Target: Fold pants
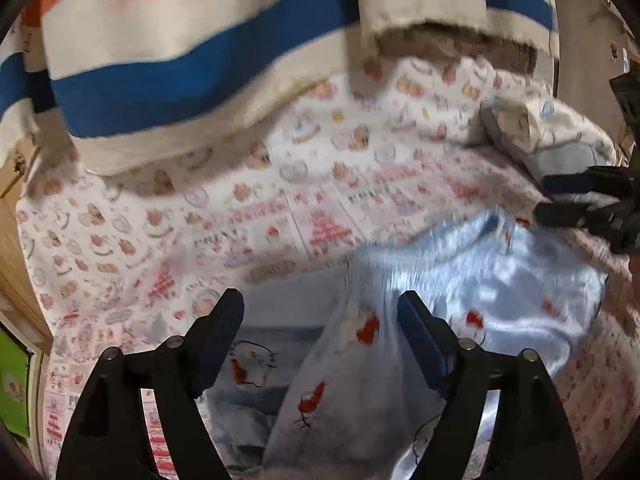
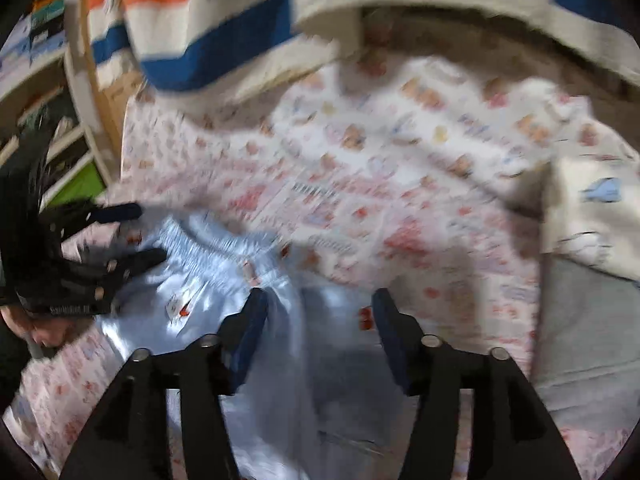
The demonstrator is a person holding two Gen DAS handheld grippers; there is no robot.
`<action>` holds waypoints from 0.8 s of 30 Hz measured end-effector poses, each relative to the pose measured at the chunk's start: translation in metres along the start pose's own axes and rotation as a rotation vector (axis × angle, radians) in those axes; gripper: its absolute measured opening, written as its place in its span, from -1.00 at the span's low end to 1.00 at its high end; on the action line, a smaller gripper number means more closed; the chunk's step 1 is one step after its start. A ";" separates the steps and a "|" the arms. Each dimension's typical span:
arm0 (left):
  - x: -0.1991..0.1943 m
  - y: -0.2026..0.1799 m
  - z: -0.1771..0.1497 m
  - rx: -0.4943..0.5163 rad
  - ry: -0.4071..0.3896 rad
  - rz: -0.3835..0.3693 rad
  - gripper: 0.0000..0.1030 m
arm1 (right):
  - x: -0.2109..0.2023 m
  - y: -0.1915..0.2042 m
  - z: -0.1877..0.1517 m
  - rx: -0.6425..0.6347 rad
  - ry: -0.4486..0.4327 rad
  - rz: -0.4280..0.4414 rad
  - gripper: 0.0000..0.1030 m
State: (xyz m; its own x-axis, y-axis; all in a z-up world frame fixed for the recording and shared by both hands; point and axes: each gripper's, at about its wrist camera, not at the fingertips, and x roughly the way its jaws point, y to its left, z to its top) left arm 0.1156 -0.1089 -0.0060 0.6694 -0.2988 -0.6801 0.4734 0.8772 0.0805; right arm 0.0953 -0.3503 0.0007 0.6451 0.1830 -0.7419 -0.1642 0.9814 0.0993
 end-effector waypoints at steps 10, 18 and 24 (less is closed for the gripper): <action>0.003 0.014 0.000 -0.086 0.037 -0.018 0.52 | 0.015 -0.061 -0.025 0.234 0.194 0.108 0.68; -0.012 0.043 0.004 -0.194 -0.008 -0.025 0.53 | 0.023 -0.050 -0.024 0.219 0.158 0.279 0.68; -0.008 0.055 0.002 -0.262 0.017 -0.036 0.54 | -0.005 -0.052 -0.015 0.251 -0.020 0.217 0.68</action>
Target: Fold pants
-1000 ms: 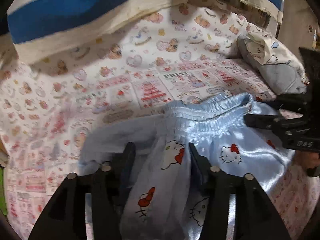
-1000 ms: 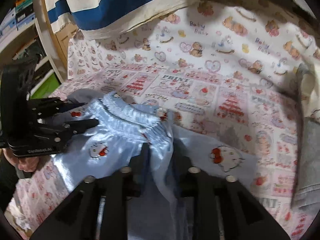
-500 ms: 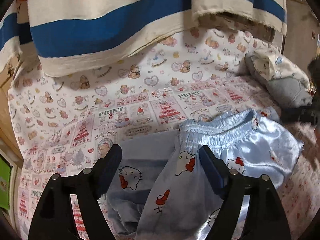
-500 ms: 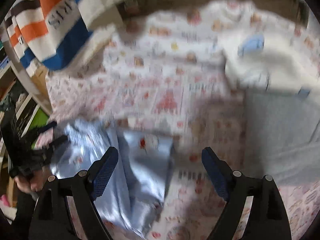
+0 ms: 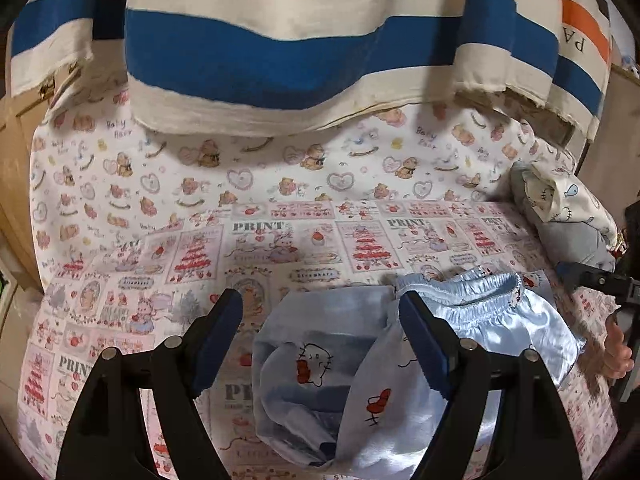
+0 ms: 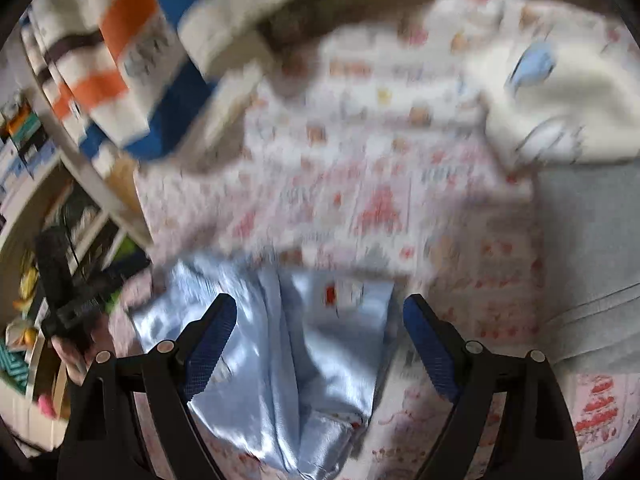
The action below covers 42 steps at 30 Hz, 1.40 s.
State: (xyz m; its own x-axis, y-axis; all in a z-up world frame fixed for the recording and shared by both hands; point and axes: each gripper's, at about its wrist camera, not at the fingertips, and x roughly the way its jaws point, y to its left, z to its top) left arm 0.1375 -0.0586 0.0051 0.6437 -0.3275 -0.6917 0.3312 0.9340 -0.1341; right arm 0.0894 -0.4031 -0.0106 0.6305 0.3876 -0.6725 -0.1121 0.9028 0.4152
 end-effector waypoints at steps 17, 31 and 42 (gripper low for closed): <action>0.002 0.010 0.000 -0.054 0.008 0.006 0.54 | 0.057 0.021 -0.012 -0.188 0.229 -0.221 0.69; 0.033 0.020 -0.006 -0.081 0.158 0.079 0.76 | 0.055 0.044 -0.026 -0.274 0.173 -0.129 -0.85; 0.042 0.043 -0.013 -0.303 0.256 -0.310 0.76 | 0.056 0.038 -0.025 -0.251 0.175 -0.113 -0.85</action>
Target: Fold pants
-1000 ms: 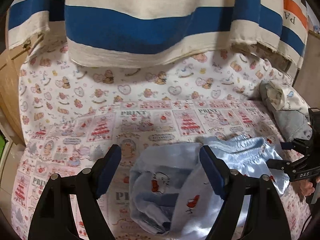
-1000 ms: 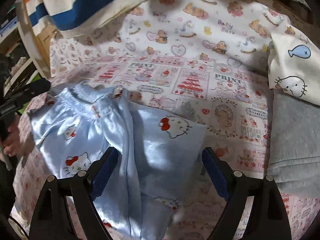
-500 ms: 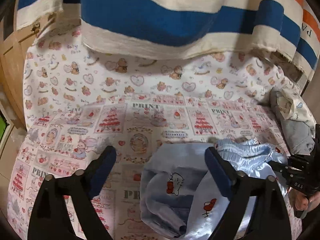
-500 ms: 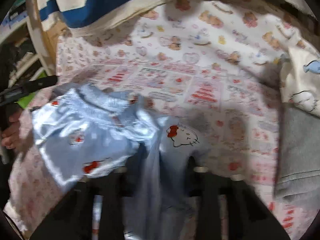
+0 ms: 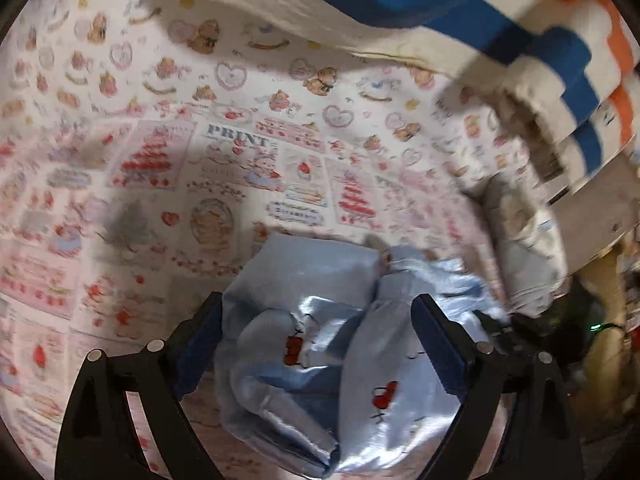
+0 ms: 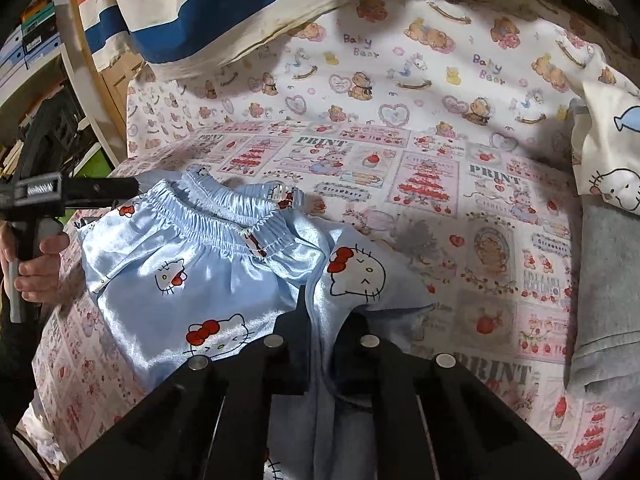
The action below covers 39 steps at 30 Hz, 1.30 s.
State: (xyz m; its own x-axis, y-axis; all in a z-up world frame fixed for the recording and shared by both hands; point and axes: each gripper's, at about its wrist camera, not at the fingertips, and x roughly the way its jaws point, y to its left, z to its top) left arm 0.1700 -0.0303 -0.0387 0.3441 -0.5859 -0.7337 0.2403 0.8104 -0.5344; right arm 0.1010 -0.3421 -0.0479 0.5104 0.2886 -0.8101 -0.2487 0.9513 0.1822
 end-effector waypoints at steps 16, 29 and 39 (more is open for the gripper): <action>0.022 -0.066 -0.034 0.496 -0.028 0.199 -0.82 | -0.002 -0.007 -0.002 0.052 -0.012 0.038 -0.85; -0.032 -0.113 -0.038 0.653 -0.321 0.260 -0.84 | -0.066 0.029 0.002 -0.061 -0.263 -0.058 -0.90; -0.062 -0.223 0.007 0.663 -0.450 0.156 -0.84 | -0.188 0.002 0.037 -0.062 -0.479 -0.266 -0.90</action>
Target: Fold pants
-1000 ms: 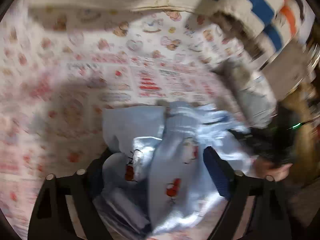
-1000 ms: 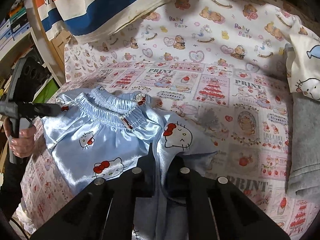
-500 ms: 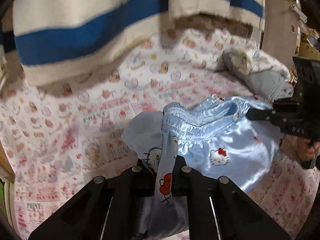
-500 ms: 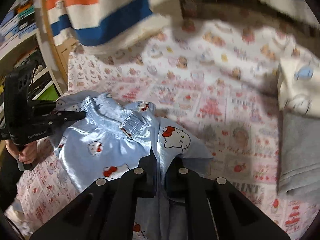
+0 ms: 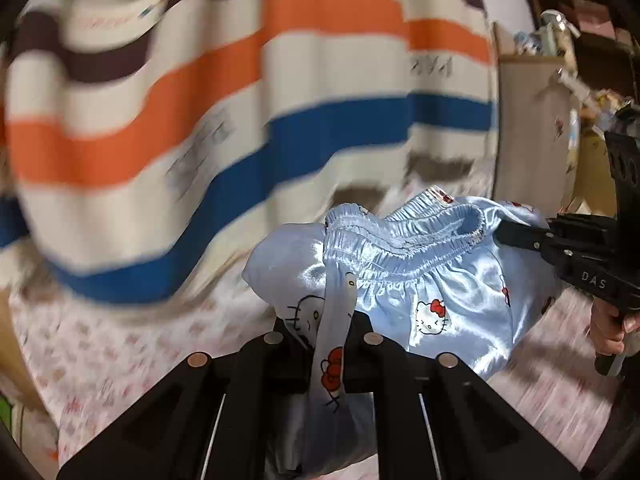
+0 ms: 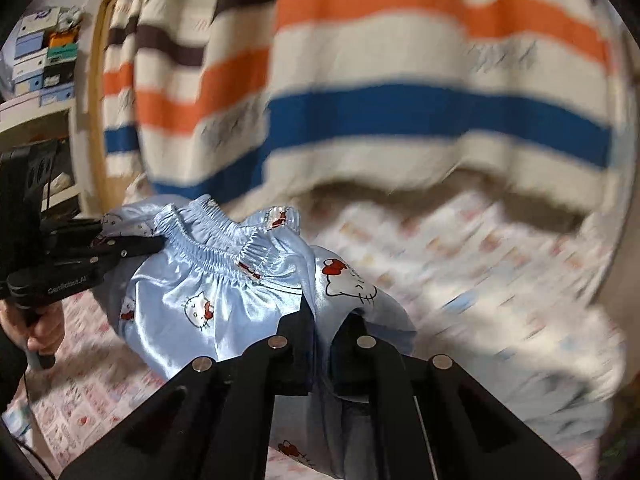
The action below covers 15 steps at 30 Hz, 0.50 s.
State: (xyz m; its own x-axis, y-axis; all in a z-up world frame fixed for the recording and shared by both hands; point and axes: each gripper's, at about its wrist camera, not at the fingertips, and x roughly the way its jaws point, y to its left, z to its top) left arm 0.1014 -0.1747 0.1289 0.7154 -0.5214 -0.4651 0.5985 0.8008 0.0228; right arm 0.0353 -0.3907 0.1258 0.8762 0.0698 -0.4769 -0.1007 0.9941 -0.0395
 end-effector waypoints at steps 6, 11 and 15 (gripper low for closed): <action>0.044 -0.064 0.072 -0.022 -0.066 -0.075 -0.84 | -0.031 -0.067 0.056 -0.030 -0.066 -0.273 -0.90; 0.094 -0.120 0.108 -0.017 -0.068 -0.116 -0.83 | -0.029 -0.120 0.071 -0.083 -0.065 -0.454 -0.90; 0.132 -0.151 0.111 -0.034 -0.015 -0.164 -0.83 | -0.018 -0.171 0.060 0.010 -0.032 -0.440 -0.90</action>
State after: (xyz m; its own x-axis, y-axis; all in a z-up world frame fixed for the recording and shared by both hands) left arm 0.1455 -0.3972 0.1624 0.6141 -0.6503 -0.4472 0.6957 0.7136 -0.0825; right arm 0.0653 -0.5574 0.1937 0.8488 -0.3578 -0.3892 0.2893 0.9306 -0.2245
